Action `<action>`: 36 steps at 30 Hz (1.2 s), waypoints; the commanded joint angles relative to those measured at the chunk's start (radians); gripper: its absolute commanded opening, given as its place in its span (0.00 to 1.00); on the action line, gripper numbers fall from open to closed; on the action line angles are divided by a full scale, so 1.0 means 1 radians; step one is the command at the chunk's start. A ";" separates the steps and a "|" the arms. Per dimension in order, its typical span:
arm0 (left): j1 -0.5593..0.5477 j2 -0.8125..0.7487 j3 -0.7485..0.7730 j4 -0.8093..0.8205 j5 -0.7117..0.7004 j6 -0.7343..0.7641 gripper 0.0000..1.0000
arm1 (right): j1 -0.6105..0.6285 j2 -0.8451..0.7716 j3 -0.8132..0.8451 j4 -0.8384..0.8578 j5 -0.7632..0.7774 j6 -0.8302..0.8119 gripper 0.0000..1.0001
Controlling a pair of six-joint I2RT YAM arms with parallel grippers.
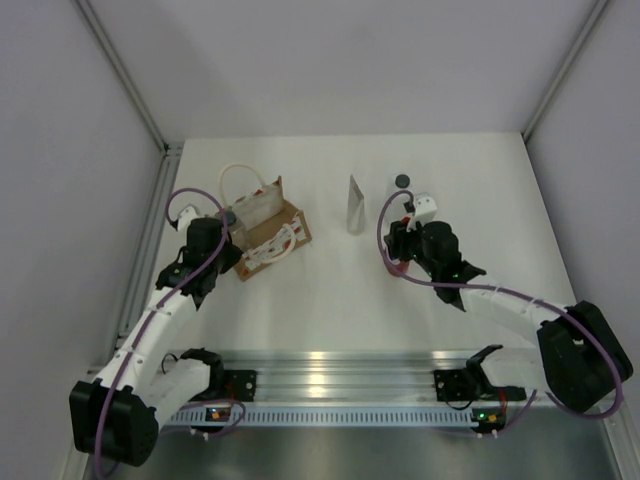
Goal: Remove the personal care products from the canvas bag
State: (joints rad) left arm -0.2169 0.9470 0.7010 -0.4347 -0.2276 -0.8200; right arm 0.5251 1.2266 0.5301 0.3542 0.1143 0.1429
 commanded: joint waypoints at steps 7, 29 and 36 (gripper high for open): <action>-0.001 -0.001 0.015 0.010 0.020 0.005 0.00 | -0.004 -0.056 0.087 0.106 0.004 0.006 0.81; -0.001 -0.045 -0.001 0.010 0.005 -0.060 0.00 | 0.201 -0.010 0.444 -0.063 -0.280 0.149 0.73; -0.001 -0.062 -0.018 0.010 -0.018 -0.108 0.00 | 0.417 0.439 0.928 -0.253 -0.248 0.031 0.72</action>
State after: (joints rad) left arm -0.2169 0.9184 0.6918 -0.4522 -0.2352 -0.8852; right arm 0.8852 1.5406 1.2789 0.2123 -0.1234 0.2253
